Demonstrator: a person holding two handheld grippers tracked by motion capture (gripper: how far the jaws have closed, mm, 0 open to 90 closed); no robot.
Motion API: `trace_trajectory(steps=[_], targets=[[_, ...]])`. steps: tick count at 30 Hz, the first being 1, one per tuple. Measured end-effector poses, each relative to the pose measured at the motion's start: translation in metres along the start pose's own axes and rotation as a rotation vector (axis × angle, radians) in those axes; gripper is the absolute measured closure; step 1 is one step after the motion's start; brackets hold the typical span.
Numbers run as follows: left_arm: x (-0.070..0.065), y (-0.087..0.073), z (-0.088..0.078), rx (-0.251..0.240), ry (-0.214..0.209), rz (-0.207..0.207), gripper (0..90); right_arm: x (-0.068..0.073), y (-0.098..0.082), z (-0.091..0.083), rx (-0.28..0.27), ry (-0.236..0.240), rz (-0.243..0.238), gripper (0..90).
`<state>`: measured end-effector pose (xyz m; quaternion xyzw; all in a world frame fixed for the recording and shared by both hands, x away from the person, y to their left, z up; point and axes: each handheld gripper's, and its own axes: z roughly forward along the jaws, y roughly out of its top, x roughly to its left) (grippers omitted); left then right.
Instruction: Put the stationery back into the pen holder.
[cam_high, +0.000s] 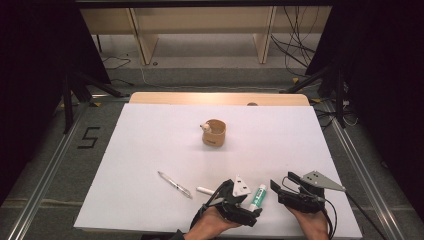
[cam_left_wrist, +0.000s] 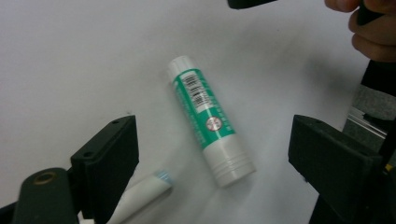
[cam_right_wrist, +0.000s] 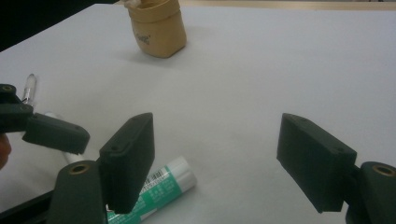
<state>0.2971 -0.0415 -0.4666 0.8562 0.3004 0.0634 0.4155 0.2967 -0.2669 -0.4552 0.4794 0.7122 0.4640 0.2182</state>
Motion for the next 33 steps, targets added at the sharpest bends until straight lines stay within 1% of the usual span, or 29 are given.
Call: trace_trajectory(steps=[2,4,6,10,14,17,23,33], targets=[[-0.003,-0.001,0.004,0.017,0.002,0.009,15.9,0.000,0.000,0.000,0.000,0.001,-0.001,28.4],[-0.002,-0.003,0.008,0.029,0.013,0.007,16.2,0.000,0.000,-0.001,-0.002,0.002,-0.002,28.4],[-0.002,-0.003,0.009,0.029,0.011,0.001,17.0,-0.001,0.000,-0.001,-0.002,0.002,0.000,28.5],[-0.005,-0.001,0.011,0.033,0.011,0.019,18.7,0.000,0.000,0.000,0.000,0.005,-0.004,28.5],[-0.005,-0.001,0.014,0.040,0.017,0.019,23.3,0.000,-0.001,0.000,0.000,0.004,-0.004,28.4],[-0.007,-0.002,0.017,0.054,0.016,0.037,26.3,0.000,-0.001,0.000,0.001,0.006,-0.003,28.5],[-0.009,-0.003,0.023,0.068,0.027,0.044,31.6,0.001,-0.001,0.001,0.007,0.010,-0.007,28.5],[-0.010,-0.005,0.030,0.089,0.047,0.061,38.6,0.002,-0.001,0.001,0.007,0.012,-0.004,28.5]])
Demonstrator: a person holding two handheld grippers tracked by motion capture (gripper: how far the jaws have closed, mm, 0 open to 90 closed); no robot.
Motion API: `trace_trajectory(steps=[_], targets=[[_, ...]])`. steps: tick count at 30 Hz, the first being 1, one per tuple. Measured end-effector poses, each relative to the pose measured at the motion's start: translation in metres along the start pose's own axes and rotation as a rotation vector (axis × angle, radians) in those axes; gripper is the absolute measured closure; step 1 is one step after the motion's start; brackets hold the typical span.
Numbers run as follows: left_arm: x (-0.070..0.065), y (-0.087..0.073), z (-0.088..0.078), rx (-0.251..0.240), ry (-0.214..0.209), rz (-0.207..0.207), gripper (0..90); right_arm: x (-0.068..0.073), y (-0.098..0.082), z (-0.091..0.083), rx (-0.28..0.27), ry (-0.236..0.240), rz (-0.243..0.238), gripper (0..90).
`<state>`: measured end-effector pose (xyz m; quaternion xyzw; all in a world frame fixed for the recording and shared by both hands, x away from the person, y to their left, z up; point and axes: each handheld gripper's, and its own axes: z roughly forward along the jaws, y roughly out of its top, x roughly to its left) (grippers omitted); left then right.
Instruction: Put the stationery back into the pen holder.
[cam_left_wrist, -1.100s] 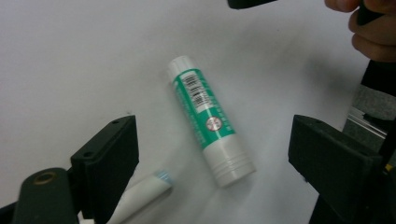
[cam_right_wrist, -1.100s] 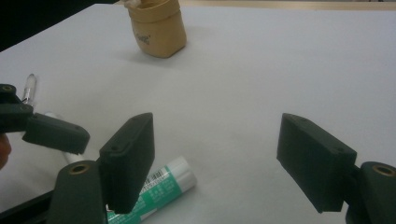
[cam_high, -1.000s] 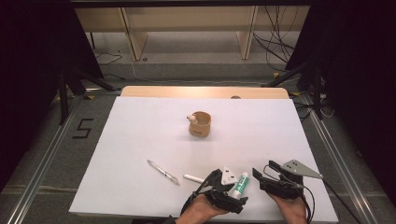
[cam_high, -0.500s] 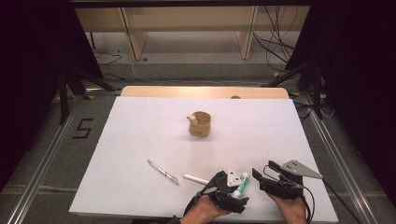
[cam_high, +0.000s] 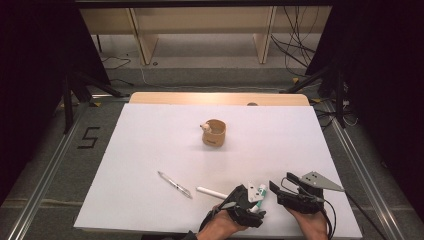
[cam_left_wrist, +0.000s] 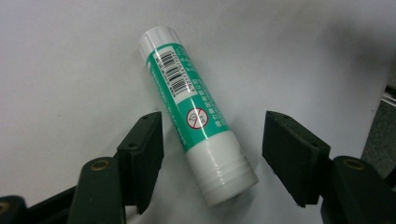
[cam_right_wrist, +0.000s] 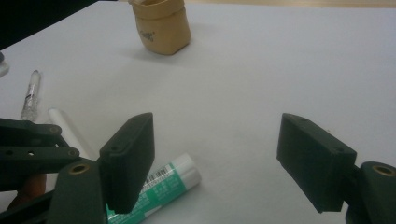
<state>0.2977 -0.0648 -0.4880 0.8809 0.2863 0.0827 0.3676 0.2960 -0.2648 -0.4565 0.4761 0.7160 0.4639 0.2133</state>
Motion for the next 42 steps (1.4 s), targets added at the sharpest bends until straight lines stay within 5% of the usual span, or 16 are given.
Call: trace_trajectory(steps=[18,33,42], targets=[[-0.0018,-0.0031,0.0003,-0.006,0.045,0.035,47.8,0.0007,-0.0003,0.0003,0.006,0.003,-0.010,28.9],[0.0003,-0.0039,-0.0013,-0.013,0.055,0.026,62.7,0.0007,-0.0005,0.0005,0.006,0.002,-0.014,29.4],[0.0023,-0.0038,-0.0017,-0.015,0.042,0.023,64.2,0.0008,-0.0003,0.0000,0.001,-0.001,-0.010,29.4]])
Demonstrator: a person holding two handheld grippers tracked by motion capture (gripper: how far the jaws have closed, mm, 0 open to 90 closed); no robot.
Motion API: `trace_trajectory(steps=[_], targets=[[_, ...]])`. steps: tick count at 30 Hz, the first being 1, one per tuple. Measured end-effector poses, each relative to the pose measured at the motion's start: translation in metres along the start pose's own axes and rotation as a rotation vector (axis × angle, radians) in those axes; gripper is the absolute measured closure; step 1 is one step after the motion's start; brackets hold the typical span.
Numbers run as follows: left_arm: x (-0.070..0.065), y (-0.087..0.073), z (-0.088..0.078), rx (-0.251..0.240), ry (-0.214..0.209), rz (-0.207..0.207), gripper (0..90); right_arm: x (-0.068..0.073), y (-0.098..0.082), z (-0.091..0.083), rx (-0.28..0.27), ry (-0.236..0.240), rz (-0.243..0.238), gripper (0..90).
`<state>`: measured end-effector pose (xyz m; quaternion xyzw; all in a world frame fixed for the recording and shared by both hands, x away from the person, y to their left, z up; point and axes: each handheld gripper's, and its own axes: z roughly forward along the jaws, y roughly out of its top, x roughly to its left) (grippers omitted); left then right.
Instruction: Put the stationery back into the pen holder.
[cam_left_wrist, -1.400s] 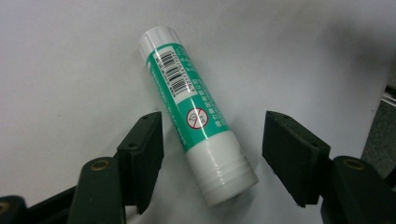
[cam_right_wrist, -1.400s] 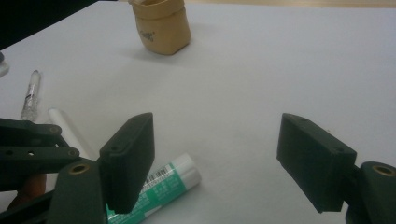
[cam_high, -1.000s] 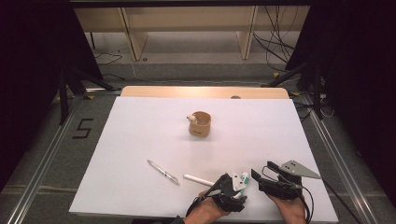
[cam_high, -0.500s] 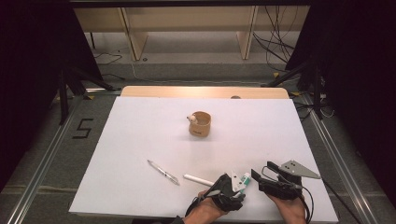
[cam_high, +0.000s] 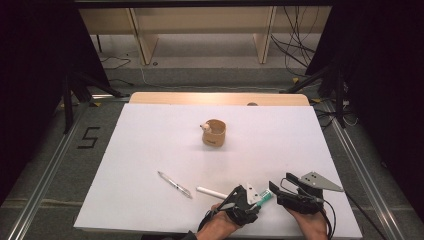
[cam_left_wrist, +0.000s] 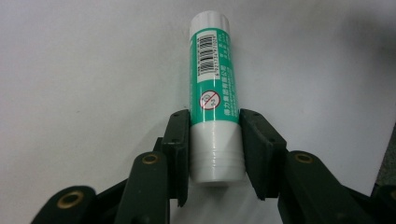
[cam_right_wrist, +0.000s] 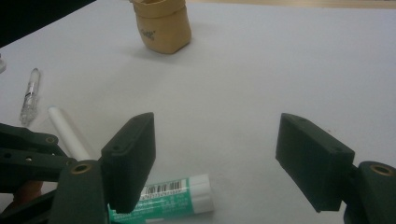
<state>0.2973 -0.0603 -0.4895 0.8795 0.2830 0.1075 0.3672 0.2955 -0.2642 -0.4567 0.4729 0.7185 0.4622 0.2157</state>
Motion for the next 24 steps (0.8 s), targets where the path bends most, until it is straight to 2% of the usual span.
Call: trace_trajectory(steps=[11,17,20,24], targets=[[0.013,0.004,-0.006,0.006,-0.054,0.008,64.5,0.000,0.001,-0.002,-0.019,-0.007,0.000,29.4],[0.030,0.006,-0.018,-0.008,-0.087,-0.003,64.6,-0.002,0.001,-0.004,-0.038,-0.015,0.003,29.4],[0.037,0.009,-0.026,-0.006,-0.103,0.016,64.6,-0.001,0.002,-0.005,-0.043,-0.016,0.003,29.4],[0.050,0.013,-0.038,-0.001,-0.125,0.016,64.6,0.000,0.002,-0.005,-0.049,-0.013,0.001,29.4]])
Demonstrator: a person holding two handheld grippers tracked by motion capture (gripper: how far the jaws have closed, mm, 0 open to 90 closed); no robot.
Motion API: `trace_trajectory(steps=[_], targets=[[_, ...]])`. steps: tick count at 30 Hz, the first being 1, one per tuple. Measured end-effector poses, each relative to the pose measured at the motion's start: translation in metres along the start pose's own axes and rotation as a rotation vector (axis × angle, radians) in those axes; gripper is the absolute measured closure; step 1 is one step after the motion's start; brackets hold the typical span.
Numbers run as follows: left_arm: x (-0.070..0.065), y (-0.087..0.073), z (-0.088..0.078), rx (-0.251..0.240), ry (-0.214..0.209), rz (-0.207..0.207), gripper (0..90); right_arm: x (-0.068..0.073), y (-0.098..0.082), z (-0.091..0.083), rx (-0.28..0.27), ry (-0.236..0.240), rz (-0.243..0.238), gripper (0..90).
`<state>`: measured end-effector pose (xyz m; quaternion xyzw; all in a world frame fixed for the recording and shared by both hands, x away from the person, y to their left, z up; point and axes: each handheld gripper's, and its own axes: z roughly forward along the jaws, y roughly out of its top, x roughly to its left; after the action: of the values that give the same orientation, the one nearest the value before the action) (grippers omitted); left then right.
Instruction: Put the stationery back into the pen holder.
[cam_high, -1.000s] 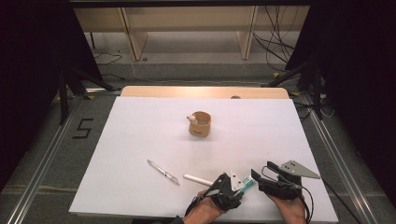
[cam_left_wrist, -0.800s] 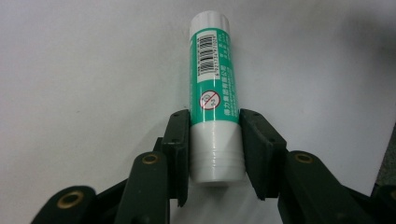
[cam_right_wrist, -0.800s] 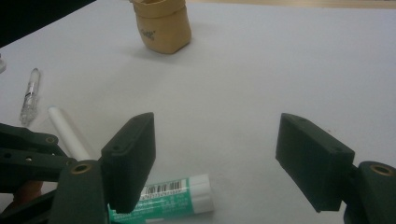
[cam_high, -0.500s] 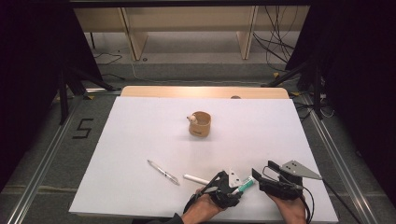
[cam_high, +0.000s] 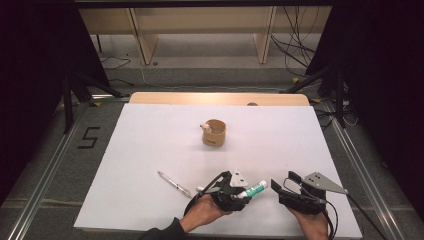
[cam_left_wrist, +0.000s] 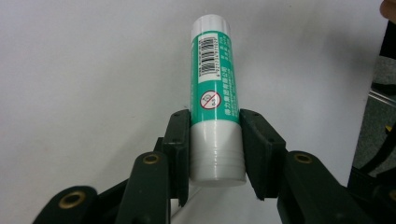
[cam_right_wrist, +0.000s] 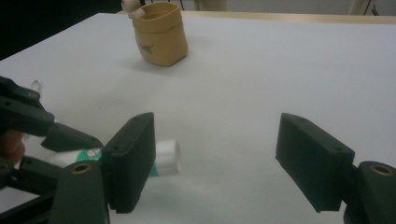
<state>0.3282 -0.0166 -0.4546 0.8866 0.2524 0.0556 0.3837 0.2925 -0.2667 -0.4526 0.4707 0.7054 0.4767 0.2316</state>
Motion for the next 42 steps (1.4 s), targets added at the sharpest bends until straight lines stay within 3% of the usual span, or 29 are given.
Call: trace_trajectory(steps=[8,20,27,33,42], targets=[[0.020,0.004,-0.024,0.050,-0.037,0.022,64.6,0.007,0.002,-0.001,-0.006,0.023,-0.031,29.2],[0.038,0.005,-0.052,0.148,-0.085,0.068,64.5,0.030,0.005,0.002,-0.011,0.104,-0.131,26.8],[0.043,0.005,-0.060,0.176,-0.104,0.078,64.5,0.053,0.007,0.004,-0.004,0.156,-0.263,25.0],[0.043,0.005,-0.063,0.193,-0.123,0.086,64.5,0.077,0.008,0.007,0.007,0.184,-0.418,24.5],[0.044,0.005,-0.066,0.211,-0.130,0.088,64.4,0.107,0.004,0.014,0.020,0.167,-0.659,23.1]])
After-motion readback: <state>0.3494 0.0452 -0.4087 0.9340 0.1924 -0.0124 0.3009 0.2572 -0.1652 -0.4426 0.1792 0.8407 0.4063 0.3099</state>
